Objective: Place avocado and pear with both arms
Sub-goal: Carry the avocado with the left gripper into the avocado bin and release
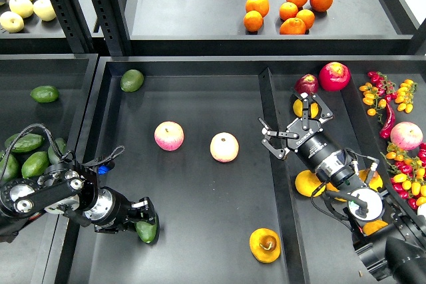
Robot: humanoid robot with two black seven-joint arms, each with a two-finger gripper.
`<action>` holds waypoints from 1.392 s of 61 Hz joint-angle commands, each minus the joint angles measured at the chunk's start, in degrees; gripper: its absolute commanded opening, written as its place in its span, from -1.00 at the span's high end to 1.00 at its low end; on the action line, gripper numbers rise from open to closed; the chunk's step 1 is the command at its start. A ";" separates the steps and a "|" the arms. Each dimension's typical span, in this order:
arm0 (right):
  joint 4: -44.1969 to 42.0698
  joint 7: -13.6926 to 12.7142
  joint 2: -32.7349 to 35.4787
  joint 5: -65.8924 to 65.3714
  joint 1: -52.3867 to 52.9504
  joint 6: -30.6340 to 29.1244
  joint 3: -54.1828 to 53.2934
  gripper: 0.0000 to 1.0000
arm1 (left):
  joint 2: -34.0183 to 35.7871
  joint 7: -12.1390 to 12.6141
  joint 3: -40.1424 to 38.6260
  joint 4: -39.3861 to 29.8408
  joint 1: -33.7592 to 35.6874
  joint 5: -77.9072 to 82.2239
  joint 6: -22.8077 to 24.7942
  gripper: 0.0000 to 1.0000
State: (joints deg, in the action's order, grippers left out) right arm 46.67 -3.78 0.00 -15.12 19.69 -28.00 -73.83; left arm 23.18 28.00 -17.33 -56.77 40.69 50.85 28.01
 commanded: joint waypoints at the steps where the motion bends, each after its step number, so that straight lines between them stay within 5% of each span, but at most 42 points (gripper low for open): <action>1: 0.00 0.00 0.00 0.00 0.00 0.00 0.01 -0.99 | 2.74 0.00 -0.78 -0.53 0.97 -0.49 -0.01 0.52; 56: 0.00 -0.09 0.00 0.00 0.00 0.00 0.53 -0.99 | 24.97 0.00 -3.24 0.08 5.63 -11.29 -0.01 0.48; 85: 0.18 -0.09 0.00 0.00 0.00 0.00 0.62 -0.99 | 25.60 0.00 -3.32 8.78 5.54 -14.45 -0.01 0.45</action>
State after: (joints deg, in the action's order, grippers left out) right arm 46.79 -3.87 0.00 -15.12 19.69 -28.00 -73.25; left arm 48.72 28.00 -20.61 -50.12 46.25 37.88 28.00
